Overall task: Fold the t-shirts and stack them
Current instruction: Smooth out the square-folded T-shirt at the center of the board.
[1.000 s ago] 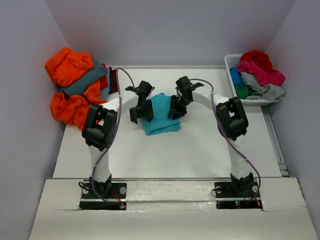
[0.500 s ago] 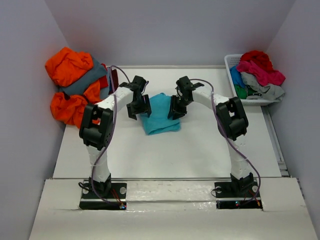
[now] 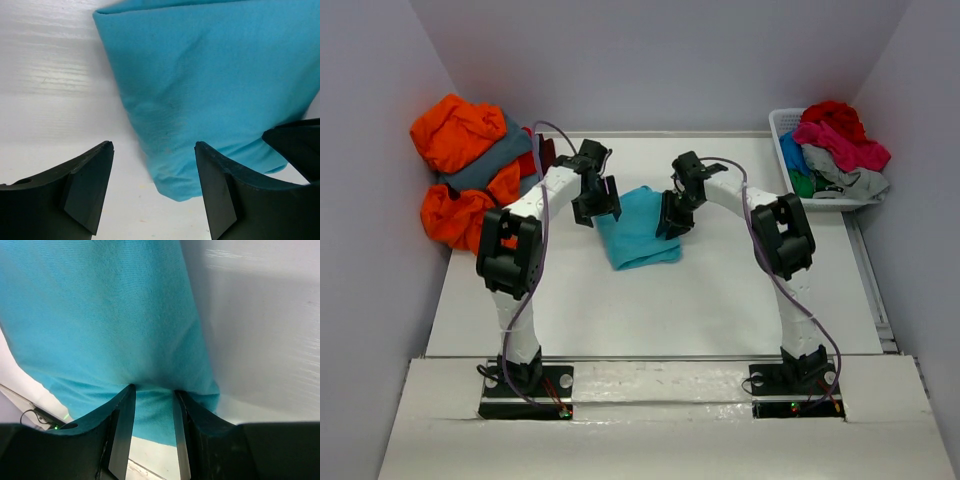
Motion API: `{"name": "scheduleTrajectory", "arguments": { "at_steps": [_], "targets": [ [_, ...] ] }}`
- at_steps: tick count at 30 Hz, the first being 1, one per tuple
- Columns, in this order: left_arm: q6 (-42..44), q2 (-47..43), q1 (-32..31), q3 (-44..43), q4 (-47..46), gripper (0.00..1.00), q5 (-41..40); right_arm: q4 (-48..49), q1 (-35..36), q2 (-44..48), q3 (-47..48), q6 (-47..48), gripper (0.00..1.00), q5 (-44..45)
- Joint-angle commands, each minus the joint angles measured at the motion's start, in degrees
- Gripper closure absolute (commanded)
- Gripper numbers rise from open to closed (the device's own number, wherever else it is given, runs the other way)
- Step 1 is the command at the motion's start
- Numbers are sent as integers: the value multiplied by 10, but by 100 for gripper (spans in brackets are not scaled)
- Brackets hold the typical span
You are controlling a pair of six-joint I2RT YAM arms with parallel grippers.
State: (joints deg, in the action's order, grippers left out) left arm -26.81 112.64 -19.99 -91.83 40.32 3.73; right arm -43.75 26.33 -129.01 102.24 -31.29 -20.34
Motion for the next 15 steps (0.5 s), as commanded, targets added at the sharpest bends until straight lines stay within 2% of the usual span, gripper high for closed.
{"name": "scheduleTrajectory", "arguments": {
  "at_steps": [1,11,15],
  "targets": [
    [4,-29,14,27,-10,23,22,-50,-3,-16,24,18,58,46],
    [-4,-50,25,53,-48,23,58,-82,-3,3,107,21,58,63],
    [-9,-35,25,46,-54,23,82,-57,-3,15,79,13,58,23]
  ]
}}
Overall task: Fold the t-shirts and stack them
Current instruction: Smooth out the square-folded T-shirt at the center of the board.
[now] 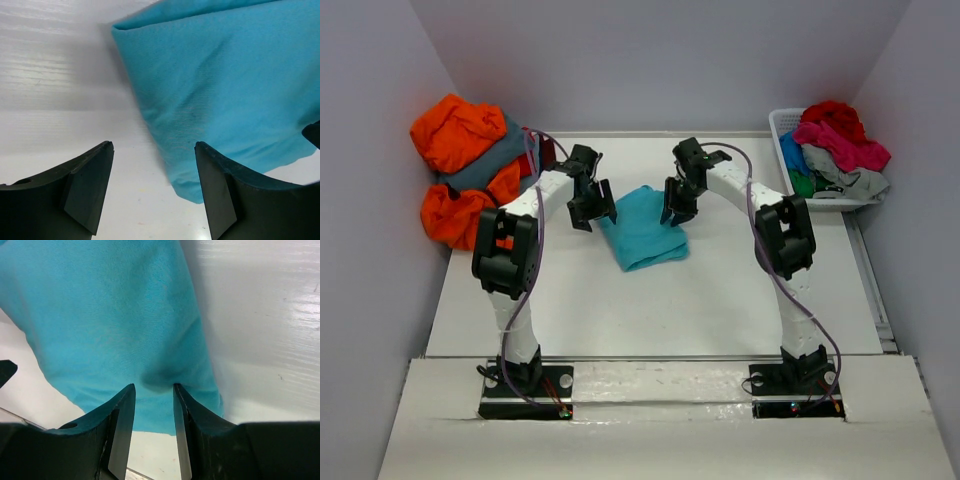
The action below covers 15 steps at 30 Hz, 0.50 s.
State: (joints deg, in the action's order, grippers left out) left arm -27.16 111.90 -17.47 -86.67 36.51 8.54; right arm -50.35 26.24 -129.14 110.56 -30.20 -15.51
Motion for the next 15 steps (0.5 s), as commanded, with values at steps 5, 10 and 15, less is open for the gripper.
{"name": "scheduleTrajectory", "arguments": {
  "at_steps": [5,10,15],
  "targets": [
    [-13,-26,0,2,-32,23,47,24,-2,15,-27,-4,58,-52],
    [-12,-9,0,-5,-37,23,77,17,-2,17,-25,-2,58,-65],
    [-2,17,-5,-17,-16,23,73,19,-2,25,-32,-3,58,-76]
  ]
}}
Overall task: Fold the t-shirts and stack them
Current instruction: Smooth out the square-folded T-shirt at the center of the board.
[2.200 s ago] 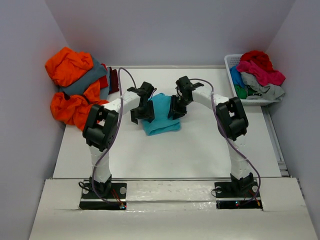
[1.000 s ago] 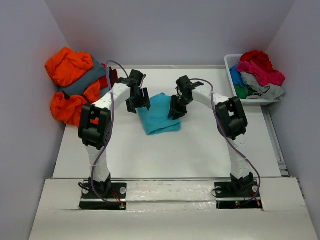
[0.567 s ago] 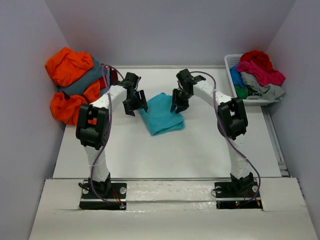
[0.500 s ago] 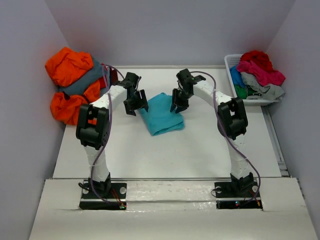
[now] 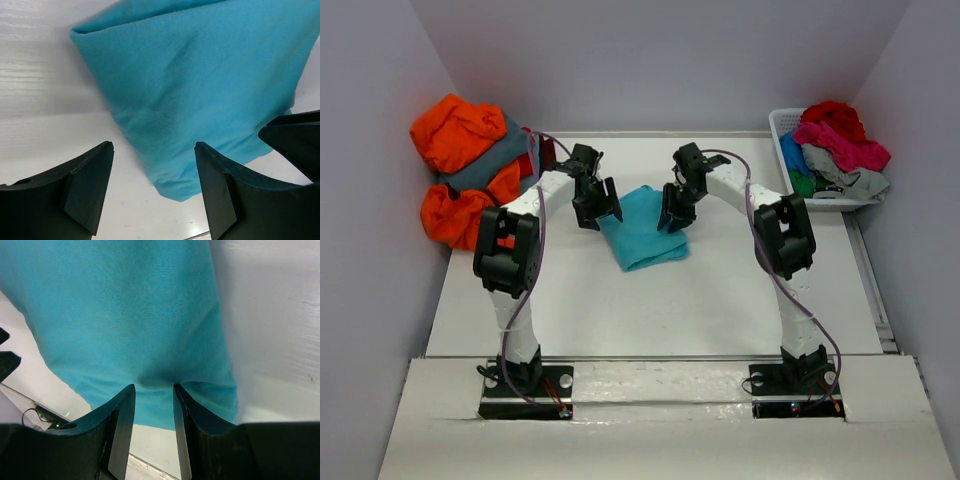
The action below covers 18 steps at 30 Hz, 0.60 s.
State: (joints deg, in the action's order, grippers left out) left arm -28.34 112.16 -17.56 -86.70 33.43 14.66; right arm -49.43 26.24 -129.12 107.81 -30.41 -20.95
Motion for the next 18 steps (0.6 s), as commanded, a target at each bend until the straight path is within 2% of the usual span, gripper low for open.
{"name": "scheduleTrajectory", "arguments": {
  "at_steps": [1,9,13,16,18],
  "targets": [
    [12,17,-5,-17,21,23,10,13,-2,25,-9,-1,58,-20],
    [10,34,-5,-2,52,23,-37,52,-2,37,-93,-8,58,-30],
    [-4,16,-5,43,37,22,-40,59,-2,33,-104,-9,58,-34],
    [-9,8,-5,71,7,22,-5,60,-2,30,-105,-8,58,-34],
    [-18,-6,-5,121,-26,22,42,57,-2,26,-107,-5,58,-34]
  ]
}}
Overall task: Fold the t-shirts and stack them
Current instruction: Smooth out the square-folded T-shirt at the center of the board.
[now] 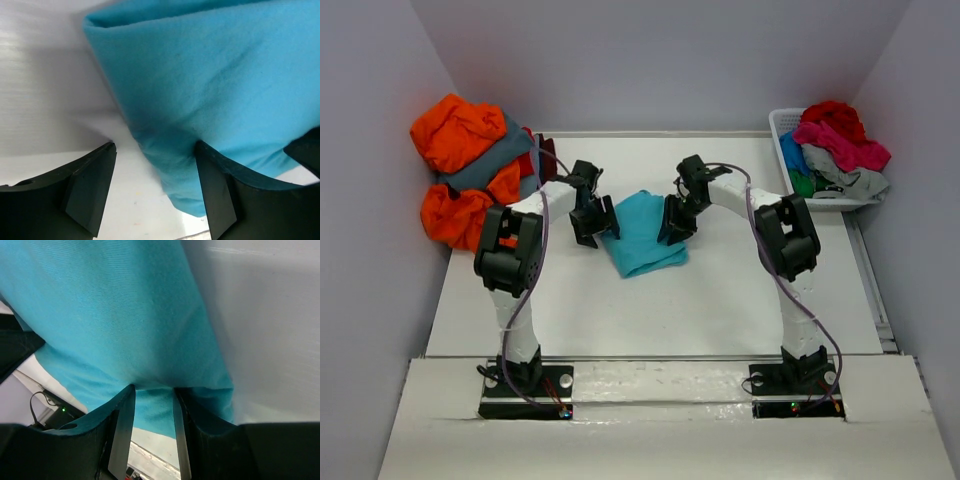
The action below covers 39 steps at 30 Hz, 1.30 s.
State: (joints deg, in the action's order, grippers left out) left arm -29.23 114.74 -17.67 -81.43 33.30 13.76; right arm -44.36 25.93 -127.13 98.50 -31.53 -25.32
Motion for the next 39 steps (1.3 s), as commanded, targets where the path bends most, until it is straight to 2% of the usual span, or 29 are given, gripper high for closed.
{"name": "scheduleTrajectory", "arguments": {
  "at_steps": [1,7,11,17,21,25,32,35,39],
  "targets": [
    [-13,-38,-3,84,-36,22,68,9,1,7,-16,6,58,10],
    [-62,-84,16,218,-159,22,193,26,1,11,-53,3,58,7],
    [-71,-71,16,240,-212,22,256,25,1,-3,-51,4,58,6],
    [-69,-88,21,232,-195,22,261,19,1,-5,-46,7,58,11],
    [-23,-90,26,158,-101,22,157,3,1,-21,-30,16,58,34],
    [-6,-79,32,113,-55,22,170,-19,1,-55,23,21,58,40],
    [1,-80,38,123,-54,22,159,-63,1,-116,151,17,57,39],
    [-3,-68,44,116,-63,22,159,-75,1,-125,174,16,57,37],
    [-8,-49,55,86,-63,22,164,-71,-4,-117,159,16,57,37]
  ]
}}
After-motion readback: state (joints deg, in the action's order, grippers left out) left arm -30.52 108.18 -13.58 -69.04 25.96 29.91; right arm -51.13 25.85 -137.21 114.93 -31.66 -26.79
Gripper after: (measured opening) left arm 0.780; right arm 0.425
